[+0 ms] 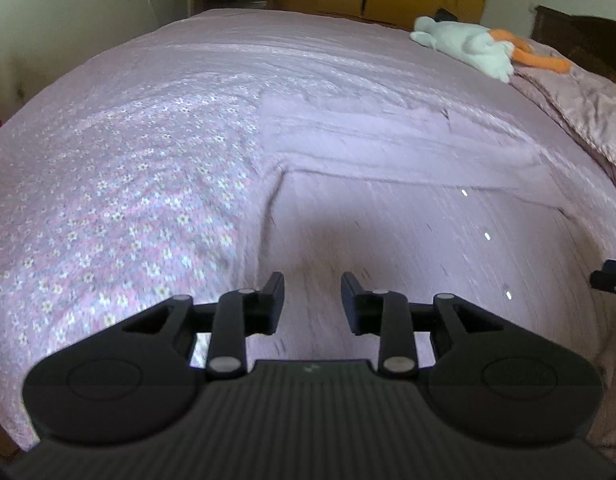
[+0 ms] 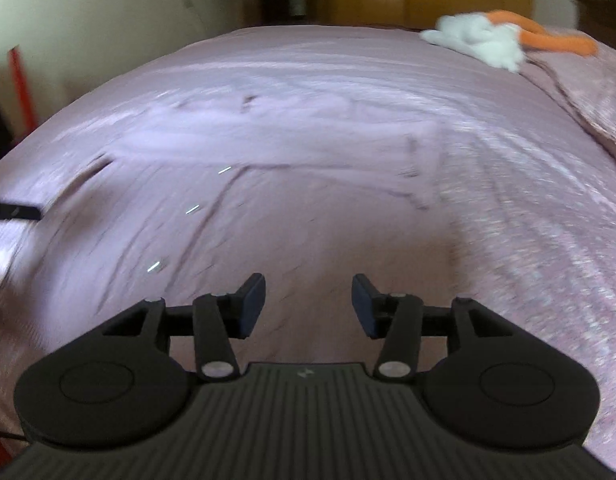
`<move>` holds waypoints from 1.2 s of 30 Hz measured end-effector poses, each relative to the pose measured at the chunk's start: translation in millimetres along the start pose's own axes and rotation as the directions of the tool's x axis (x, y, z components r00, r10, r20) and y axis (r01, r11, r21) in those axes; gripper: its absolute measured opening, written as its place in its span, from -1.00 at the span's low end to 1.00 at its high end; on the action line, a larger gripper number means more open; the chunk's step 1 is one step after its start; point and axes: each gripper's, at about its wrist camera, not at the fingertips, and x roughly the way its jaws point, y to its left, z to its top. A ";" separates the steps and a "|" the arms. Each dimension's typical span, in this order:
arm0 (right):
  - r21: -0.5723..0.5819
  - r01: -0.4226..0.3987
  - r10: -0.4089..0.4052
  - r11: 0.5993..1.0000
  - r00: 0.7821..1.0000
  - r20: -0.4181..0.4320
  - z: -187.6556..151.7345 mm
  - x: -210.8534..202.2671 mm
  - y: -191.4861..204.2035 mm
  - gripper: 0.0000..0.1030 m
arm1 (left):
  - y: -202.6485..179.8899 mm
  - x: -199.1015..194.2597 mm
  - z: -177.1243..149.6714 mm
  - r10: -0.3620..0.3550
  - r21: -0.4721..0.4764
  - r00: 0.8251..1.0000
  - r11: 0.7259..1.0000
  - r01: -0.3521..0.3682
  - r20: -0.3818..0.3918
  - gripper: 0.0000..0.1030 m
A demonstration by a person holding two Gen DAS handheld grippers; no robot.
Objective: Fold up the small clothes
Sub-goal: 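Release the cardigan and move both grippers over the folded strip, then grasp the cardigan hem with the right gripper while the left gripper grasps beside it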
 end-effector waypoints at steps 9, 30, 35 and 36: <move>-0.186 -0.058 0.049 0.981 0.997 -0.053 -43.1 -14.7 66.8 0.35 | -14.5 -17.2 -36.4 -0.014 0.031 1.000 0.999 0.015 -0.013 -0.27; -0.482 0.077 -0.140 0.873 0.986 -0.095 -78.0 20.2 100.9 0.73 | -65.1 0.7 -76.0 -0.128 0.224 0.980 0.961 0.160 -0.152 0.07; -0.402 0.162 -0.185 0.902 0.982 -0.021 -67.8 21.7 91.6 0.71 | -70.5 -0.8 -80.5 -0.151 0.252 0.977 0.950 0.185 -0.148 0.42; -0.376 0.167 -0.183 0.912 0.983 -0.008 -63.9 22.8 89.1 0.71 | -72.8 -1.0 -81.9 -0.160 0.269 0.975 0.943 0.197 -0.152 0.42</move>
